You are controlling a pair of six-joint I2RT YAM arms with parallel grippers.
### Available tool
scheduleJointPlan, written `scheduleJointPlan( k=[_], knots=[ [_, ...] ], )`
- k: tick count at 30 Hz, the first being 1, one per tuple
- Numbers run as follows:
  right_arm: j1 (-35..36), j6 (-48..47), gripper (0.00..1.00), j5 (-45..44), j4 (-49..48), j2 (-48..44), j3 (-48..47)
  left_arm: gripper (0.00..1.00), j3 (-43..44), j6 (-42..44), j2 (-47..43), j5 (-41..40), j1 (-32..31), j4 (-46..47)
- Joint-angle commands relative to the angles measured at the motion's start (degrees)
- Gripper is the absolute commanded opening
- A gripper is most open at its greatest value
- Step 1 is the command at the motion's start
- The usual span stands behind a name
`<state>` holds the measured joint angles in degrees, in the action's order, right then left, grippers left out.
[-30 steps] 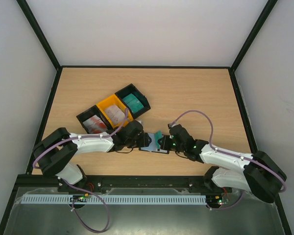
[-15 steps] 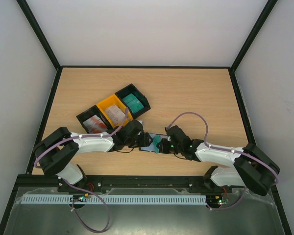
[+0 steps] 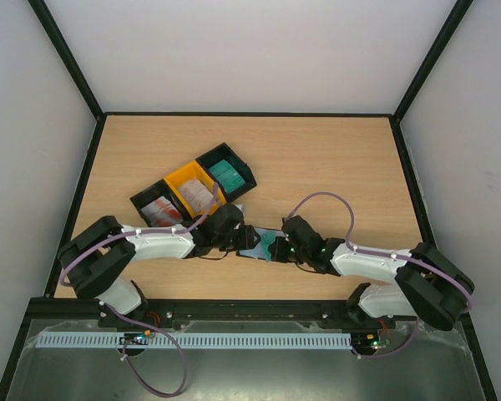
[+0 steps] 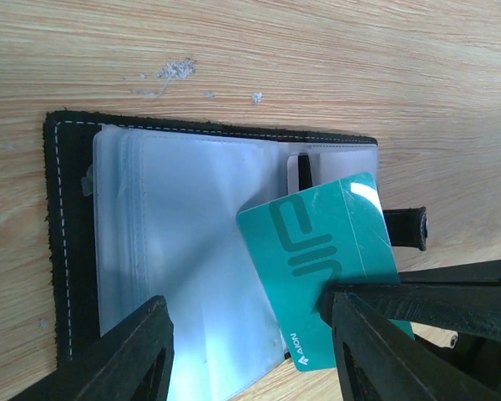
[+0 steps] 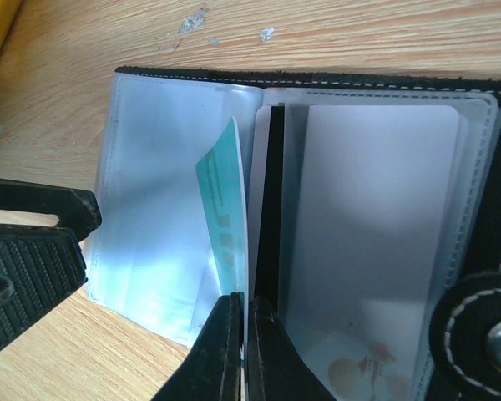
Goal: Put the credit cards into the card holder
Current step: Turn over the card slot in the card holder.
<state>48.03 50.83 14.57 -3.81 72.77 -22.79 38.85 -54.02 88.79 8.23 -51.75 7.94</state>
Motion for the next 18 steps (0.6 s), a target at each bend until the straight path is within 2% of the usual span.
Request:
scheduleJointPlan(
  k=[1,5,18],
  knots=[
    [0.0,0.5,0.02,-4.8,7.9,0.9,0.9,0.52,-0.4,0.1,1.8,1.2,0.4,0.8],
    [0.0,0.7,0.02,-4.9,7.8,1.2,1.0,0.52,0.2,0.4,2.8,0.0,0.4,-0.9],
    [0.0,0.8,0.02,-5.5,7.7,1.7,1.2,0.59,0.2,0.3,3.2,-0.8,0.3,-1.7]
  ],
)
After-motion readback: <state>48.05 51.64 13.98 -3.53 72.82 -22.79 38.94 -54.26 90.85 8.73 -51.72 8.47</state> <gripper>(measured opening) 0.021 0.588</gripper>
